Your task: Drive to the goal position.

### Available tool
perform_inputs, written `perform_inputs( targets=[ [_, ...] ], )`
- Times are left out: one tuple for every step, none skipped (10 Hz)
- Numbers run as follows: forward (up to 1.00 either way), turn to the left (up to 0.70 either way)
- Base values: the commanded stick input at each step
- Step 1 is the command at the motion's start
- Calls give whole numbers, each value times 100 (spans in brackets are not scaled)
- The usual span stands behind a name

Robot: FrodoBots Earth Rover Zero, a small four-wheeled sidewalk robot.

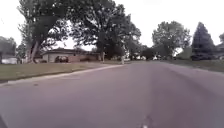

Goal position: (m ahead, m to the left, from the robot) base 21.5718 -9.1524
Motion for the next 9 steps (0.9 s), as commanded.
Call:
perform_inputs(
  targets=[
    [100,-8],
    [100,-5],
    [100,-4],
    [100,-3],
    [100,-3],
    [100,-3],
    [100,-20],
    [100,-36],
    [100,-18]
  ],
)
